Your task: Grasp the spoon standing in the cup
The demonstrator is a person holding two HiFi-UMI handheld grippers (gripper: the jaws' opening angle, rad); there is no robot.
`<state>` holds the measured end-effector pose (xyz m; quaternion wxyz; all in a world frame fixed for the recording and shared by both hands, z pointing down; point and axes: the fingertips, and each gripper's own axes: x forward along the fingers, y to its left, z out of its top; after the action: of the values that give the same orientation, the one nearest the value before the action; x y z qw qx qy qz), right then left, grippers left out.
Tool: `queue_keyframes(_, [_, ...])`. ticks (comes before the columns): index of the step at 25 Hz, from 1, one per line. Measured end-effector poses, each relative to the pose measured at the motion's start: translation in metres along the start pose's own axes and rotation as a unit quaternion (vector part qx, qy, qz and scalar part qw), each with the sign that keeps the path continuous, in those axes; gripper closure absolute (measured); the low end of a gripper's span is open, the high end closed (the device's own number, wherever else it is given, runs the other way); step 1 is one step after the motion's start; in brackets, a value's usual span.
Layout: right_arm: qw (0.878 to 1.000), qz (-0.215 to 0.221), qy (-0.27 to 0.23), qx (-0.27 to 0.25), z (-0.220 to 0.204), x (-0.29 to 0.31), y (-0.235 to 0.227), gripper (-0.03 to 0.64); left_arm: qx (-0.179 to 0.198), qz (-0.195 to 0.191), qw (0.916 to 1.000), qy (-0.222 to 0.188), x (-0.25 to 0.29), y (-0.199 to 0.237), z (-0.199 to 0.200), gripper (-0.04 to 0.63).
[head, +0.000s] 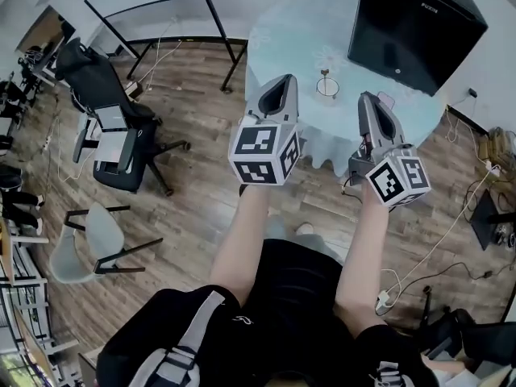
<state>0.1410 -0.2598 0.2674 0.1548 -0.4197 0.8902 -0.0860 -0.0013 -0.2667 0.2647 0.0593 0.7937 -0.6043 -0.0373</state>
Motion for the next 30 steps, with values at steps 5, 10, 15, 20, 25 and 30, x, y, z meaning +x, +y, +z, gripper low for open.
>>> queue_keyframes(5, [1.000, 0.004, 0.018, 0.005, -0.007, 0.007, -0.010, 0.526, 0.005, 0.001, 1.0000, 0.008, 0.018, -0.001, -0.002, 0.594])
queue_keyframes(10, [0.999, -0.032, 0.023, -0.007, -0.005, -0.008, -0.046, 0.525, 0.002, -0.020, 0.9997, 0.014, 0.045, -0.018, -0.016, 0.594])
queue_keyframes(15, [0.997, -0.064, 0.040, -0.014, -0.013, -0.012, -0.077, 0.525, -0.015, -0.035, 0.9987, 0.033, 0.077, -0.027, -0.041, 0.594])
queue_keyframes(20, [0.994, -0.060, 0.087, -0.011, -0.052, 0.004, -0.085, 0.508, -0.035, -0.025, 0.9967, 0.068, 0.100, -0.011, -0.078, 0.594])
queue_keyframes(25, [0.988, -0.036, 0.149, -0.025, -0.103, 0.039, -0.088, 0.451, -0.045, -0.007, 0.9932, 0.107, 0.123, 0.021, -0.117, 0.594])
queue_keyframes(30, [0.981, -0.029, 0.192, -0.033, -0.140, 0.080, -0.102, 0.448, -0.050, -0.009, 0.9902, 0.130, 0.149, 0.050, -0.138, 0.594])
